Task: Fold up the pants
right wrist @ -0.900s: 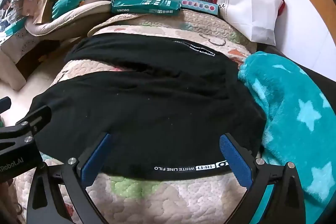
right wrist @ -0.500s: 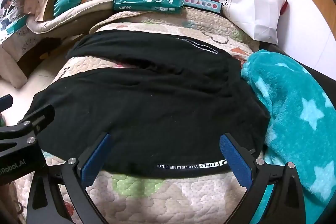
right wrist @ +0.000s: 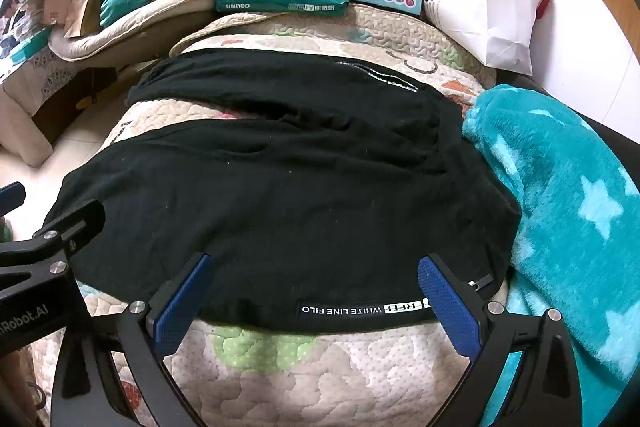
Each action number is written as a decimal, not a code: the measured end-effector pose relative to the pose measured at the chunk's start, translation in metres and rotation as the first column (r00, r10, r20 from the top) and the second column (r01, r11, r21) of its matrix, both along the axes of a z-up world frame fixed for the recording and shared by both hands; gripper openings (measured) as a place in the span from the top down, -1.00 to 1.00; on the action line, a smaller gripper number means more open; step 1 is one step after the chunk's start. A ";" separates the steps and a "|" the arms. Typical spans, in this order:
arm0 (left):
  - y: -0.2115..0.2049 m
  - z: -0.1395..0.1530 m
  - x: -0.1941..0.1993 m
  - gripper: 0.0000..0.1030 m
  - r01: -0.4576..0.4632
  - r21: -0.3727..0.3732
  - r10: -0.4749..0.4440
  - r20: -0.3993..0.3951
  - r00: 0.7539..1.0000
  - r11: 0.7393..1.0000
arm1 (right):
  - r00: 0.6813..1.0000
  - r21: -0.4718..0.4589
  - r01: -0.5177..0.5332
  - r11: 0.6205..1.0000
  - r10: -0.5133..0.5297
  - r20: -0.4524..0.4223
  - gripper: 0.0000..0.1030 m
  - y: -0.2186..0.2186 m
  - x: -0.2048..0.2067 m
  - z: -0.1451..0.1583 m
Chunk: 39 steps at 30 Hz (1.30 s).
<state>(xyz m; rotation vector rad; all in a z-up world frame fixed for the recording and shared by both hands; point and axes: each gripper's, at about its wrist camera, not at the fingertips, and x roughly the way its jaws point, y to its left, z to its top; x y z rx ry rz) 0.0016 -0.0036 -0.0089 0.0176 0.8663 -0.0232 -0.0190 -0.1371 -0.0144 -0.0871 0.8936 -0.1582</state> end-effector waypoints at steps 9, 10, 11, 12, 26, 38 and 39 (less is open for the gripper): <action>-0.002 -0.005 -0.001 -1.00 0.006 0.004 -0.006 -0.007 1.000 1.000 | 1.000 0.003 -0.006 1.000 0.006 -0.018 -1.00 0.000 0.000 -0.003; -0.002 -0.005 -0.001 -1.00 0.006 0.004 -0.006 -0.009 1.000 1.000 | 1.000 0.003 -0.006 1.000 0.006 -0.019 -1.00 0.000 0.001 -0.003; -0.003 -0.005 -0.001 -1.00 0.006 0.004 -0.006 -0.013 1.000 1.000 | 1.000 0.002 -0.008 1.000 0.008 -0.021 -1.00 0.001 -0.001 -0.003; -0.003 -0.006 0.000 -1.00 0.005 0.003 -0.005 -0.017 1.000 1.000 | 1.000 0.002 -0.008 1.000 0.008 -0.022 -1.00 0.001 0.000 -0.003; -0.004 -0.012 0.003 -1.00 0.007 -0.002 -0.007 -0.057 0.998 1.000 | 0.999 0.016 -0.003 1.000 0.004 -0.051 -1.00 0.000 0.002 -0.009; 0.000 -0.022 0.008 -1.00 -0.005 -0.013 0.003 -0.124 0.992 1.000 | 0.995 0.032 0.003 0.999 0.000 -0.098 -1.00 -0.003 0.005 -0.024; 0.001 -0.024 0.009 -1.00 -0.008 -0.013 0.006 -0.136 0.991 1.000 | 0.994 0.035 0.005 0.999 -0.002 -0.105 -1.00 -0.004 0.005 -0.026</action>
